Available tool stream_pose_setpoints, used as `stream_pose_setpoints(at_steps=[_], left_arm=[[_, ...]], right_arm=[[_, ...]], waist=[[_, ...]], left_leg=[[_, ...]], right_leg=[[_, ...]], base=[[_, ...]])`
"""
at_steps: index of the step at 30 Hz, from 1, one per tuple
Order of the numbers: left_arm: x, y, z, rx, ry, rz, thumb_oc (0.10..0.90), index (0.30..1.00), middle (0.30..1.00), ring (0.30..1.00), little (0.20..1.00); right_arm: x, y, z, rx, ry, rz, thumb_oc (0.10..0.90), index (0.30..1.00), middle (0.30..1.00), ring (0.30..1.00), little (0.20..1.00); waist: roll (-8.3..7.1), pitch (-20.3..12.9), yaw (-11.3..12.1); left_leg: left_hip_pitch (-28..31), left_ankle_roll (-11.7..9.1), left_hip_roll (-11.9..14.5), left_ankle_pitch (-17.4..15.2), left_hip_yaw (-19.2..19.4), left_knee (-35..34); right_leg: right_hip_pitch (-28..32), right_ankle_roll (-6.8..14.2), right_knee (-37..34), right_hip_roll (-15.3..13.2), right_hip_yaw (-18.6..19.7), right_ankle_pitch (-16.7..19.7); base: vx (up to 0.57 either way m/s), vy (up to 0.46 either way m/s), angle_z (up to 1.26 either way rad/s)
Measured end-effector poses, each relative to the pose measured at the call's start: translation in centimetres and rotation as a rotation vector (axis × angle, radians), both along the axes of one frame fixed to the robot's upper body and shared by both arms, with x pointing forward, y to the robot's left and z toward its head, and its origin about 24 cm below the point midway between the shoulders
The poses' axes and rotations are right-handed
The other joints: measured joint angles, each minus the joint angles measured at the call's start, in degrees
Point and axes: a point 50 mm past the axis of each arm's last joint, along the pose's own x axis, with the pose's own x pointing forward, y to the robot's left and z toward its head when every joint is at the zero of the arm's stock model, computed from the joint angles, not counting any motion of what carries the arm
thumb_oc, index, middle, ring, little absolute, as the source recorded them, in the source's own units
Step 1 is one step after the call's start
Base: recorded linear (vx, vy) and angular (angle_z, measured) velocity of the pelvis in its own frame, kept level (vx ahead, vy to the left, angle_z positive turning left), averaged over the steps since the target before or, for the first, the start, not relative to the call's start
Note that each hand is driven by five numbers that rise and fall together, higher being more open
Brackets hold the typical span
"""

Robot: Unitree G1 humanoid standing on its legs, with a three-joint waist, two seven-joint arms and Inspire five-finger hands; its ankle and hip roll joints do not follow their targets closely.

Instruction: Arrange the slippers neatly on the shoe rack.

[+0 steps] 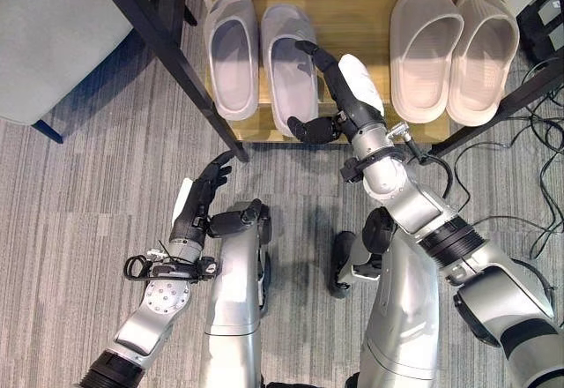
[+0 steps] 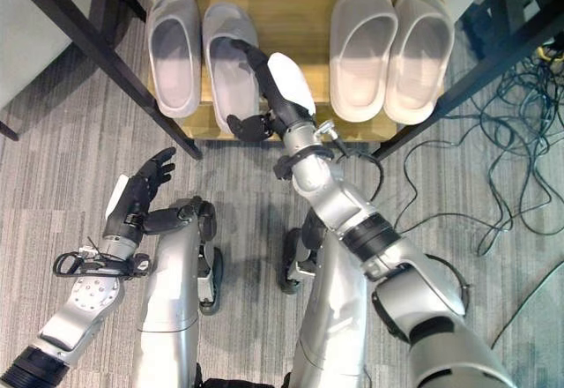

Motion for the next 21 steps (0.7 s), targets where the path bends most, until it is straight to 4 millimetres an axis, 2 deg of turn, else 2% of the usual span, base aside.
stream_pose_setpoints(at_steps=[8, 21], left_arm=[[0.0, -0.1, -0.1, -0.004, 0.000, -0.003, 0.800, 0.900, 0.900, 0.900, 0.900], [0.0, -0.1, -0.3, -0.005, 0.006, -0.007, 0.800, 0.900, 0.900, 0.900, 0.900]], right_arm=[[1.0, 0.4, 1.5, 0.011, -0.019, -0.042, 0.800, 0.900, 0.900, 0.900, 0.900], [1.8, 0.4, 1.2, 0.069, 0.043, -0.051, 0.800, 0.900, 0.900, 0.900, 0.900]], waist=[[0.08, 0.01, 0.16], [0.42, -0.02, 0.30]], left_leg=[[0.05, 0.01, -0.04, 0.00, 0.04, -0.02], [0.34, -0.01, -0.04, 0.00, 0.30, -0.10]], right_leg=[[0.01, 0.00, 0.04, 0.00, 0.05, 0.00], [0.01, -0.02, 0.22, 0.00, 0.28, -0.01]], base=[[0.00, 0.000, 0.00], [0.00, 0.000, 0.00]])
